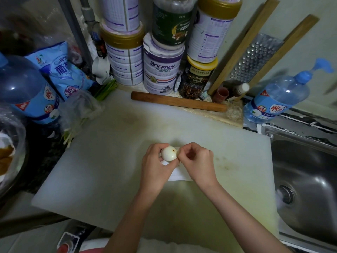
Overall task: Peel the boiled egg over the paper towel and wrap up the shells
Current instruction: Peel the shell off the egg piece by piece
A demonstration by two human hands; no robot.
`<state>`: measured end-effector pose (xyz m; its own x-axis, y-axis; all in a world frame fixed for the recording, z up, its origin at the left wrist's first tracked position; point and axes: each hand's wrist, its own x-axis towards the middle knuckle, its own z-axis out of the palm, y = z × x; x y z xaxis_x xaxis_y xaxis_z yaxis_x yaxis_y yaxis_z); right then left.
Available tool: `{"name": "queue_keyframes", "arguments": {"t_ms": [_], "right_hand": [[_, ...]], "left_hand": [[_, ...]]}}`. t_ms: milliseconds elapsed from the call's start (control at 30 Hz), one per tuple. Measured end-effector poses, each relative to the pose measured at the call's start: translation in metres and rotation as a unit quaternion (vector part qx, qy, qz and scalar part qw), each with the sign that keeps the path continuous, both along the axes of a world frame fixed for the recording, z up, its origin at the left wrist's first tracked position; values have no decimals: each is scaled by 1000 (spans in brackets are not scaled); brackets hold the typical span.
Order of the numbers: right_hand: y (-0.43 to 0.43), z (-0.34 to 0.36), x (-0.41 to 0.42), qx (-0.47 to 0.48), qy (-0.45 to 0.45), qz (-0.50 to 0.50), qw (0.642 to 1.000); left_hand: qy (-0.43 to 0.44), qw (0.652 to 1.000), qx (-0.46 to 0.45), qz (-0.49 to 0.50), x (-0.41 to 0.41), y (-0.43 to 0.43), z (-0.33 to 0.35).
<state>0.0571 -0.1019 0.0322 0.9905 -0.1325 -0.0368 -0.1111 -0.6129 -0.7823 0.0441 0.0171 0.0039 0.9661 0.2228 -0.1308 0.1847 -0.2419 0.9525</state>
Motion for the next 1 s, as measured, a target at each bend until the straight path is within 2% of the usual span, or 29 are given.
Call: {"name": "queue_keyframes", "arguments": {"t_ms": [133,267,433,533,833,1000], "right_hand": [[-5,-3,3,59,39,-24,997],[-9,-7,6,130,80,-57,987],[-14,-16,6,83,88,-50,991],[-12,-18,4,41,89,-27,995],[-3,2,3,103,114,40,987],[3,4,2,56,78,40,995]], "left_hand": [[-4,1000,-16,-1,1,0,-2],[18,997,-78,17,2,3,-6],[44,986,-157,17,2,8,-11],[56,983,-173,19,1,9,-11],[41,989,-142,-10,0,9,-9],[19,998,-56,3,2,4,-6]]}}
